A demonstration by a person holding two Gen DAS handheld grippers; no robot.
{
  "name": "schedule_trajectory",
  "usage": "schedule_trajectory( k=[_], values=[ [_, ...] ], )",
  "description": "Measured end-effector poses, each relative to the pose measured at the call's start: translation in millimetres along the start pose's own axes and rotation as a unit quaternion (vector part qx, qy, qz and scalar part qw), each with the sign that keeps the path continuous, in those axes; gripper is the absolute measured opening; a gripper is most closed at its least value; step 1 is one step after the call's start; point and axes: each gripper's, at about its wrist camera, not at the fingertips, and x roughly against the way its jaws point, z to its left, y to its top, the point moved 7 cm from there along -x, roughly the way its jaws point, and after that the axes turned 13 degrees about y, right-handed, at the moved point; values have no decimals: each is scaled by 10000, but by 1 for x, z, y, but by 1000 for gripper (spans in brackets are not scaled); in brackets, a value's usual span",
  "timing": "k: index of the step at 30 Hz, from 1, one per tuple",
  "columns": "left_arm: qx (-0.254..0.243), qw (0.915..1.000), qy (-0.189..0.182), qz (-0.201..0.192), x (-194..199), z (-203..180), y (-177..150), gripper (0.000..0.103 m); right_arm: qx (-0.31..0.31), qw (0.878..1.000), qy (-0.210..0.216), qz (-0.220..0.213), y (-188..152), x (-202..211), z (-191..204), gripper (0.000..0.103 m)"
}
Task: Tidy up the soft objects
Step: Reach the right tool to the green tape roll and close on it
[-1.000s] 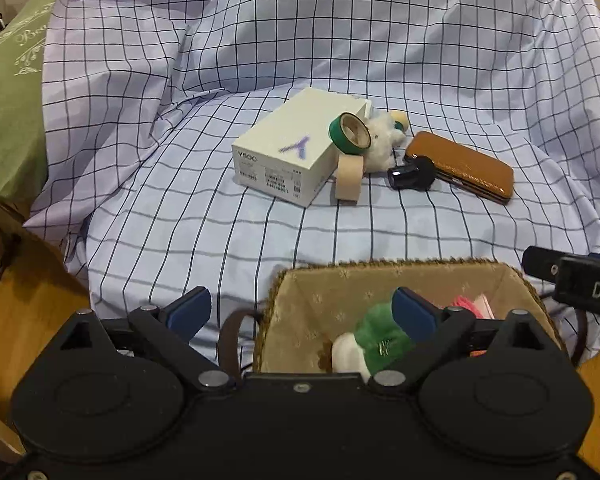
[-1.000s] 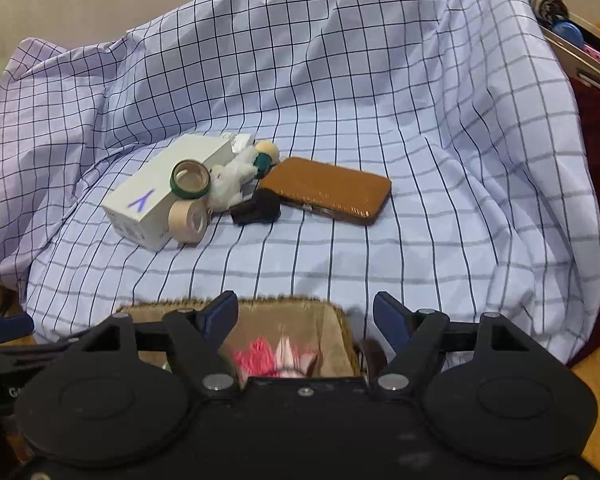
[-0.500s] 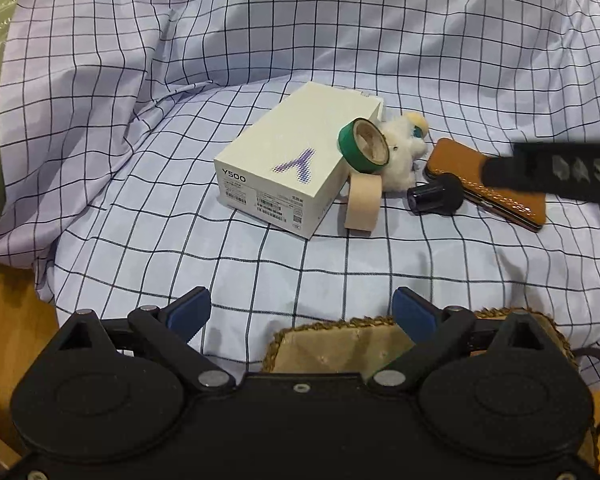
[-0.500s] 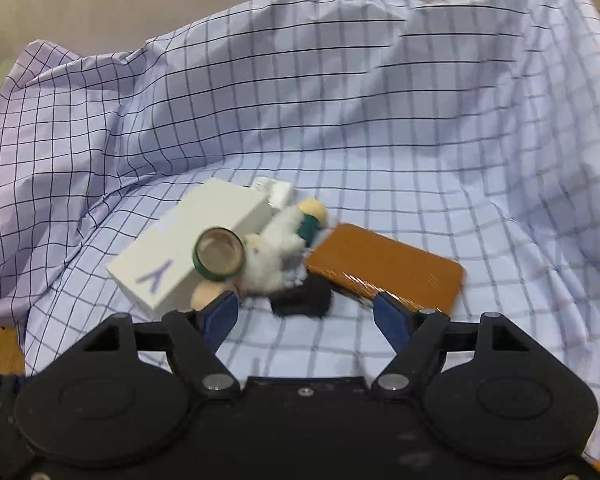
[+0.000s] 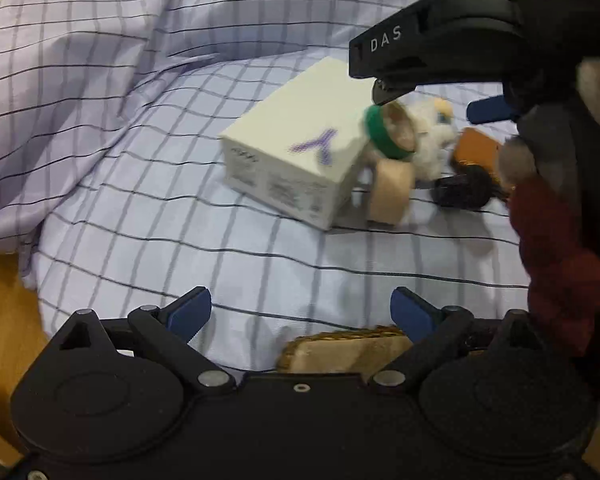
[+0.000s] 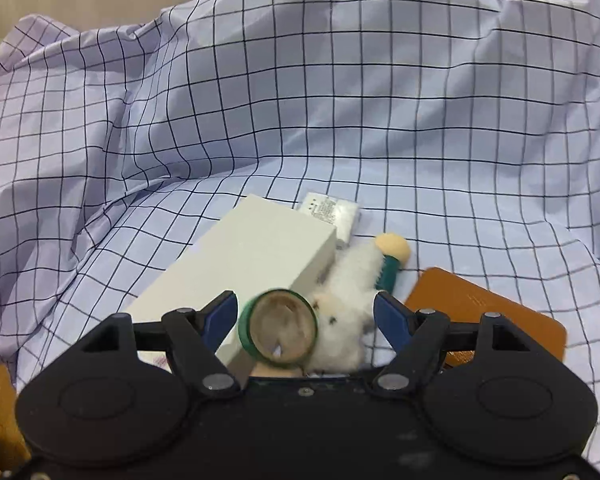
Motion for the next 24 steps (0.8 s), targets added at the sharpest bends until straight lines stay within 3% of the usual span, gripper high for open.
schedule_trajectory(
  k=[4,12,19,24],
  values=[
    [32,10000,-30,53,-4,4,0,93,-67,9998,-140,146,-3,-5,-9,75],
    [-8,10000,-83,24,-5,0,1,93,-453,9978,-390,290,-29,31,-48,79],
    [-97,9998,-151,-5,1,-7,-1,93,-770,9909,-1070,257,-54,61,-81,79],
    [-111,9998,-152,21,1,-7,-2,93,-849,9908,-1057,51,-56,76,-83,79]
  ],
)
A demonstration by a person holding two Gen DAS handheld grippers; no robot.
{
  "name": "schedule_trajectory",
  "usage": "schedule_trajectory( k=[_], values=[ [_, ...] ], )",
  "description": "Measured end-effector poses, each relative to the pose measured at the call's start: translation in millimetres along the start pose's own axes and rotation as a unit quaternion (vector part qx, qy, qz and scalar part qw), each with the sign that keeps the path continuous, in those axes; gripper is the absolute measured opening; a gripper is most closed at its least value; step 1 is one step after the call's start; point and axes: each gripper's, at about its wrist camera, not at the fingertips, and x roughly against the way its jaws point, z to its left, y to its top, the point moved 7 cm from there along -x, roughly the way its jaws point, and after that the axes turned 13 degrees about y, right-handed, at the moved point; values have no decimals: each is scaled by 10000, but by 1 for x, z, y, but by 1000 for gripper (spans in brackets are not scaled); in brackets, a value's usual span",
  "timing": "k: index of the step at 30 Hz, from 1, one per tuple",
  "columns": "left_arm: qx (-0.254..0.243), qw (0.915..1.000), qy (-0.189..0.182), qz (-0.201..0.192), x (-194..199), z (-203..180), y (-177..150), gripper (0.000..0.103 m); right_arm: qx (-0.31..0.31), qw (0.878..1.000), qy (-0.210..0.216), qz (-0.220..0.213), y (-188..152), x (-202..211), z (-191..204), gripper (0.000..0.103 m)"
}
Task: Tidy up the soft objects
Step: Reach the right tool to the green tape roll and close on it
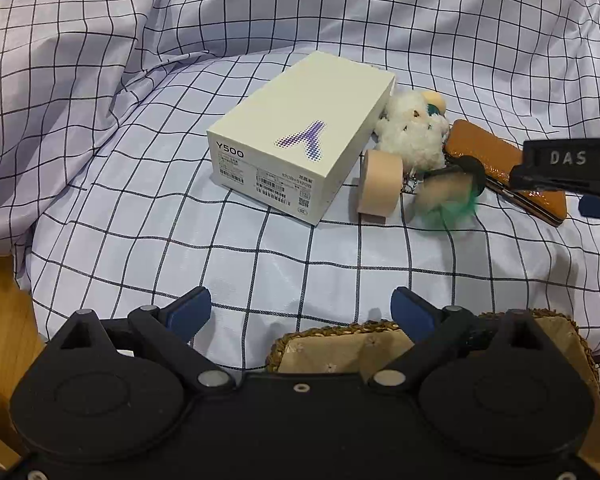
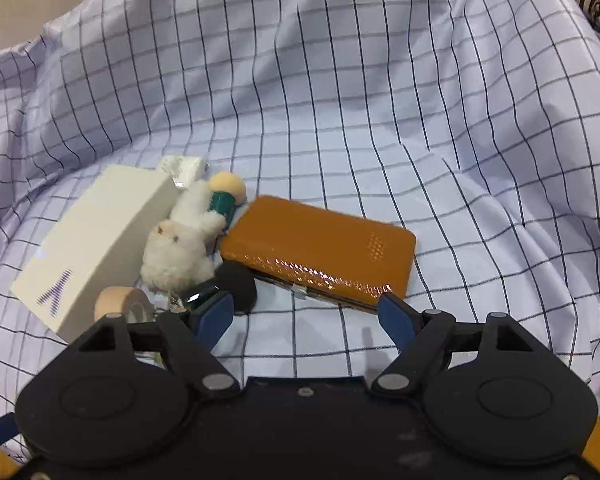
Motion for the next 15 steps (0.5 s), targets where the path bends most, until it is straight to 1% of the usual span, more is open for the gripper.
schedule_trajectory(
  k=[5,9,12,15],
  values=[
    [-9,10000,14,17,1,-1,-1,93,228,9991,341,-60,4,2,22,79],
    [13,10000,25,19,2,1,-1,93,573,9963,608,180,0,-8,44,79],
    [29,10000,65,24,2,4,-2,93,846,9938,647,326,-8,-14,52,79],
    [65,9999,126,42,0,8,-3,93,961,9916,730,469,-14,-20,57,77]
  ],
)
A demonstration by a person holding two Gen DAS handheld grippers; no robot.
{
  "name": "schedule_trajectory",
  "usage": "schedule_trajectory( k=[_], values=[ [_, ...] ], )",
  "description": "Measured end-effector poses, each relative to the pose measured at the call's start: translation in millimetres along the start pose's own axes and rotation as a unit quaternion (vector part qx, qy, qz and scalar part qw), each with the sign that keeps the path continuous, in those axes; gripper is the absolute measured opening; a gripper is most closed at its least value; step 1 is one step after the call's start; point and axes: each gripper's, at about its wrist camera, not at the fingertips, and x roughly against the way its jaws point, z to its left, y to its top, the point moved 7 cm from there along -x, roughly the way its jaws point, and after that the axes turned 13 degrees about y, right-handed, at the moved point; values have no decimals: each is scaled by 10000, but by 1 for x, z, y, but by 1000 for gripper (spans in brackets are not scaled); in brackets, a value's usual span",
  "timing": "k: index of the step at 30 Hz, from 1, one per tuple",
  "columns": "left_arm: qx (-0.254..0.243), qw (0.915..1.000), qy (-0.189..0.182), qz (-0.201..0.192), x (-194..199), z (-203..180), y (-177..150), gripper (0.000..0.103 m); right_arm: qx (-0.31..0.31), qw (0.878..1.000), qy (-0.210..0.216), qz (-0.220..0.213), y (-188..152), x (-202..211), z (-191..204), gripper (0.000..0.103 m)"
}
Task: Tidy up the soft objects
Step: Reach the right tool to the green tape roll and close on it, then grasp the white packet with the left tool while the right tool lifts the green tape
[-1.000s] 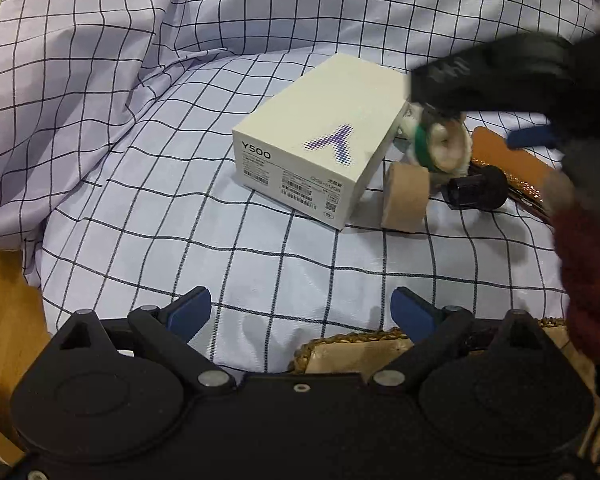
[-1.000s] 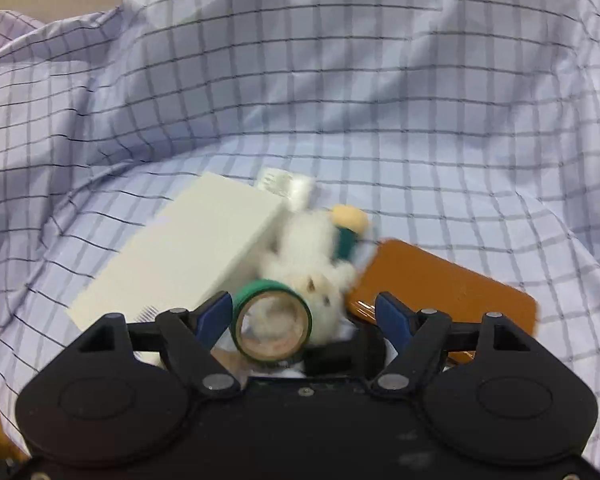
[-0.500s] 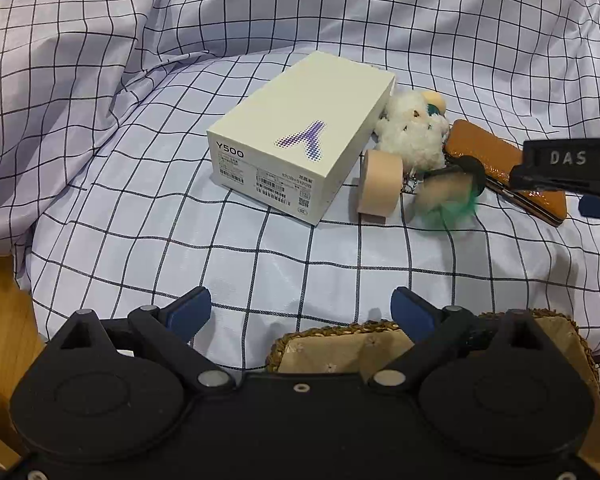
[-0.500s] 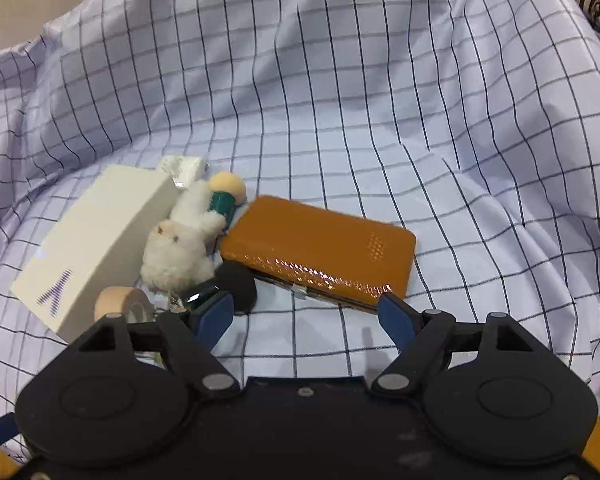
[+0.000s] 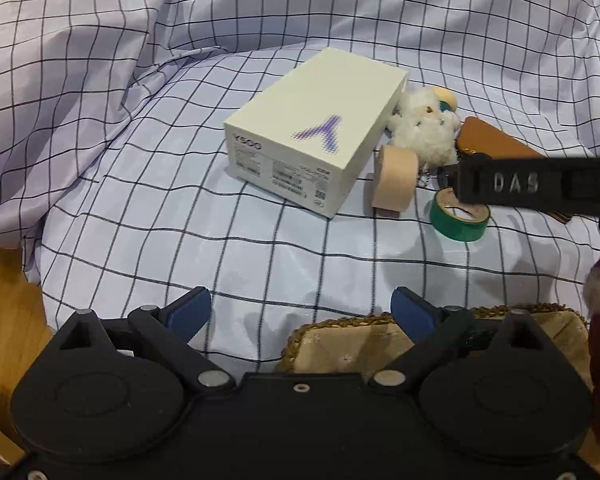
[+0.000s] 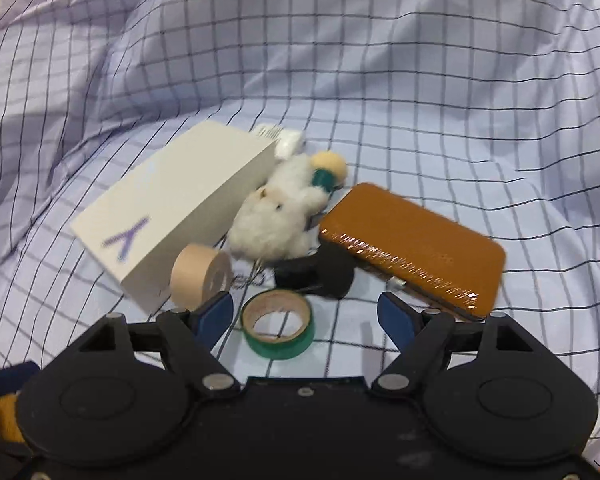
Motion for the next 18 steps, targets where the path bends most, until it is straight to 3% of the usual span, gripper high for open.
schedule_trajectory(
  k=[4,10,18],
  values=[
    [58,10000,72,19,-2,7,-1,93,81,9999,40,147,-5,-12,4,71],
    [154,9998,139,16,-5,14,2,93,126,9994,80,323,-12,-26,3,47],
    [66,9999,62,-123,-1,6,14,93,-41,9997,-10,234,-17,-15,-13,46]
  ],
)
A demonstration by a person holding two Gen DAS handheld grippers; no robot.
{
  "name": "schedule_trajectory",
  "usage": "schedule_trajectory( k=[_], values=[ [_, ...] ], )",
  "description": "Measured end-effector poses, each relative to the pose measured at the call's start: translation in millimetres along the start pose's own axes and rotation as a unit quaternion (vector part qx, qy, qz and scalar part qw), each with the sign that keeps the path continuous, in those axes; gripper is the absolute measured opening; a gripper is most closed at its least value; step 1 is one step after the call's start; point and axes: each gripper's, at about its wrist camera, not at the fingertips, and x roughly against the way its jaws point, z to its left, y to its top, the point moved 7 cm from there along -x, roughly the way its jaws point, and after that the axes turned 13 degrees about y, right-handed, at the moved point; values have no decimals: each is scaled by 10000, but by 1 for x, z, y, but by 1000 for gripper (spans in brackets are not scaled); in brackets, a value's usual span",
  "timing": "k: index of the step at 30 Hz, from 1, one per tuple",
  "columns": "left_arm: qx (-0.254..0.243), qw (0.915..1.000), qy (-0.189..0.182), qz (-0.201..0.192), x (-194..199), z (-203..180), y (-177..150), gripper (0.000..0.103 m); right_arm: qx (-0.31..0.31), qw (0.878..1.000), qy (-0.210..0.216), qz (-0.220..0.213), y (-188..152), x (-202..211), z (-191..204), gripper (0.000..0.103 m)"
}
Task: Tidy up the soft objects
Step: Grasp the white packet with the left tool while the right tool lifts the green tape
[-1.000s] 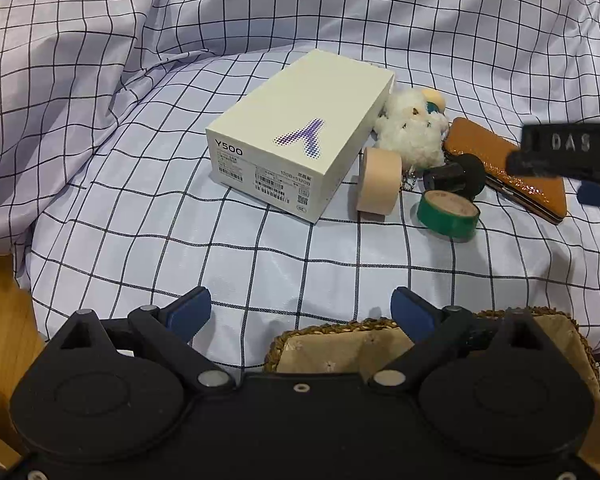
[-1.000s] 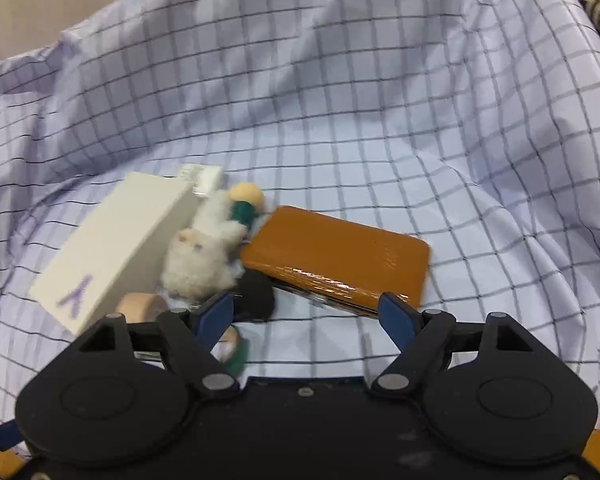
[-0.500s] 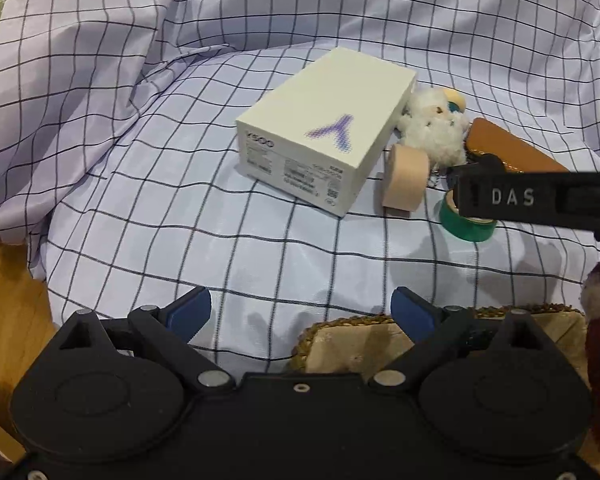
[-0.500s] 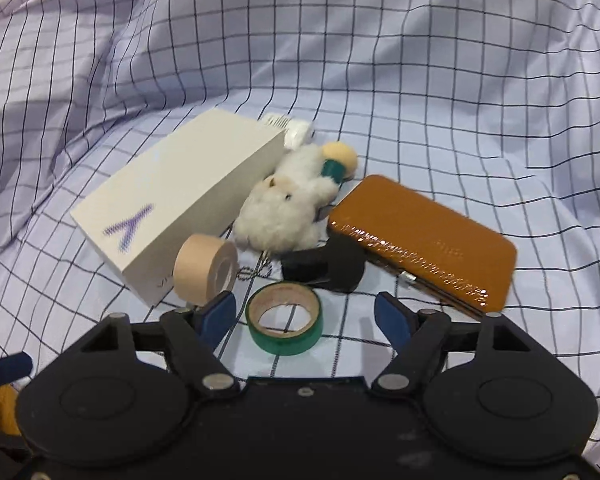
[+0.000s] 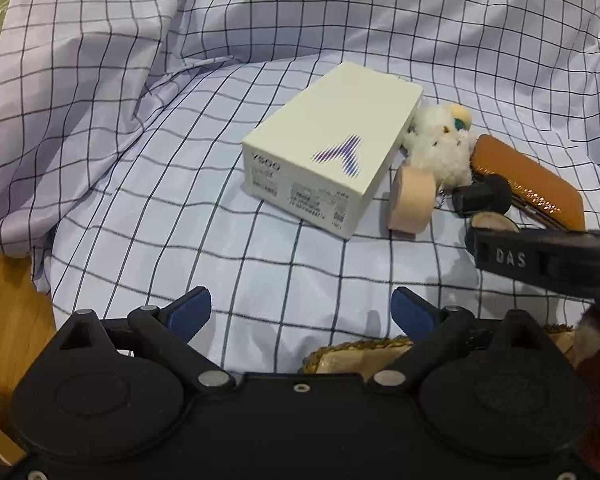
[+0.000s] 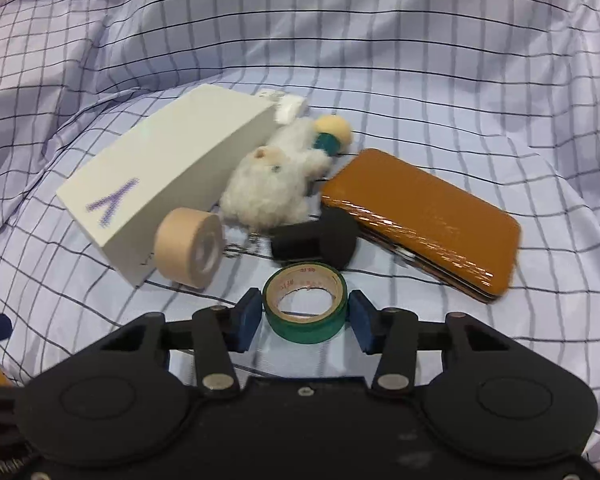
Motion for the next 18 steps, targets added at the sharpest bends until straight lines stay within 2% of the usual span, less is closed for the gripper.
schedule_trajectory(
  k=[5,9,12,18],
  values=[
    [-99,9998,-111,-140,7,-9,14,93,-319,9991,-225,-148,-5,13,-22,46],
    [-174,9991,-311,-218,11,-18,36,93,-416,9987,-209,-221,-8,14,-28,46],
    [-249,9981,-443,-340,14,-24,61,93,-338,9986,-345,-214,-11,12,-25,46],
    [-397,9969,-343,-592,2,-39,121,94,-281,9983,-408,-301,-14,11,-23,47]
  ],
)
